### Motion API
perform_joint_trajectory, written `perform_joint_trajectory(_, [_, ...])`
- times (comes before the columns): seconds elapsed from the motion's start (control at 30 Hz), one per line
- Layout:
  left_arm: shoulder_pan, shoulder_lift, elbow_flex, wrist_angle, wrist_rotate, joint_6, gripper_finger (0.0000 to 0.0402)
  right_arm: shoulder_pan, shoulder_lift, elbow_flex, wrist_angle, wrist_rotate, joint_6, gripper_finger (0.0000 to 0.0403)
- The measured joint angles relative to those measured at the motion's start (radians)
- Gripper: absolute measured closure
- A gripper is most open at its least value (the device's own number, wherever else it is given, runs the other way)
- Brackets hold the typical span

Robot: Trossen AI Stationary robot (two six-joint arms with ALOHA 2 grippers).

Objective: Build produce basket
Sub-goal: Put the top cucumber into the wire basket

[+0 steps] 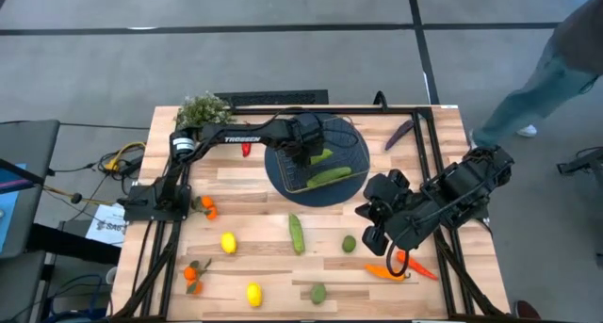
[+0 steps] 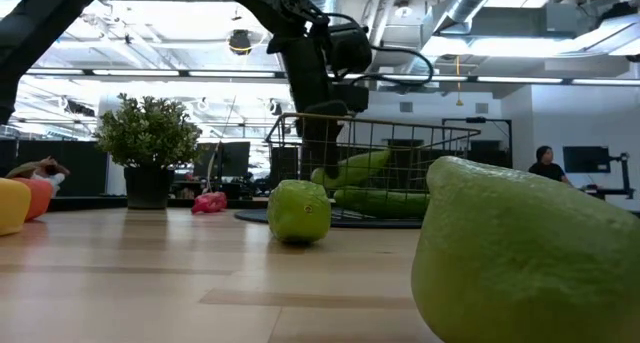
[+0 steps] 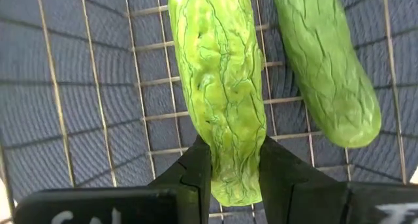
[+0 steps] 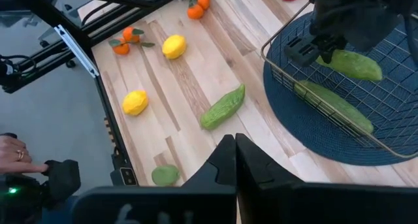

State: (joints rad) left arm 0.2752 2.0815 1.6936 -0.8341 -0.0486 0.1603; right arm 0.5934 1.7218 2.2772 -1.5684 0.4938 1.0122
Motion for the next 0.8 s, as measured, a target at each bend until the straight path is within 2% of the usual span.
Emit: perform_joint_trajectory(0.8, [-0.002,0.0,0.0,-0.053,0.027,-0.078,0.033,0.002,0.0,0.0,0.002,-0.026,-0.019,0.0393])
